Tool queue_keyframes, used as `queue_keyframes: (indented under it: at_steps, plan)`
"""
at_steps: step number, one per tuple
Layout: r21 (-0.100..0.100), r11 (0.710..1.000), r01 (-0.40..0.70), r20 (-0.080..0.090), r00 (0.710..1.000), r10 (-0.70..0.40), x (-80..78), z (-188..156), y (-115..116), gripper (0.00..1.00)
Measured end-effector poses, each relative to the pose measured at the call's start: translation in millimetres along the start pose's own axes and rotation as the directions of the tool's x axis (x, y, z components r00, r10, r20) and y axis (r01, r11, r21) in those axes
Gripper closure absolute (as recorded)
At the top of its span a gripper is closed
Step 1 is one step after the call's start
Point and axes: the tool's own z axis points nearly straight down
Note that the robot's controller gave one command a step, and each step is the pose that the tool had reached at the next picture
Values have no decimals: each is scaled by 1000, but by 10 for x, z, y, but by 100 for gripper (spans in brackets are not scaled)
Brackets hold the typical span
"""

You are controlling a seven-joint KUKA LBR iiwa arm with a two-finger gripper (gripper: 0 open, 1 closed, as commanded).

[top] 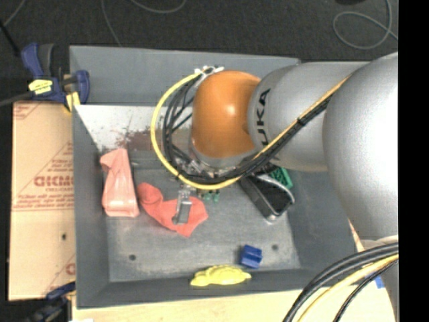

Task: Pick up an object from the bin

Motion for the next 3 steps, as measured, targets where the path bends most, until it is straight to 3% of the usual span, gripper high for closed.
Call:
queue_keyframes:
  at_steps: [1,2,3]
  plan:
    - [1,998,-62,-5,998,62,45,82,-191,0]
    - [-1,977,-211,3,977,211,42,111,-194,0]
    - [0,981,-194,1,981,194,47,547,-219,0]
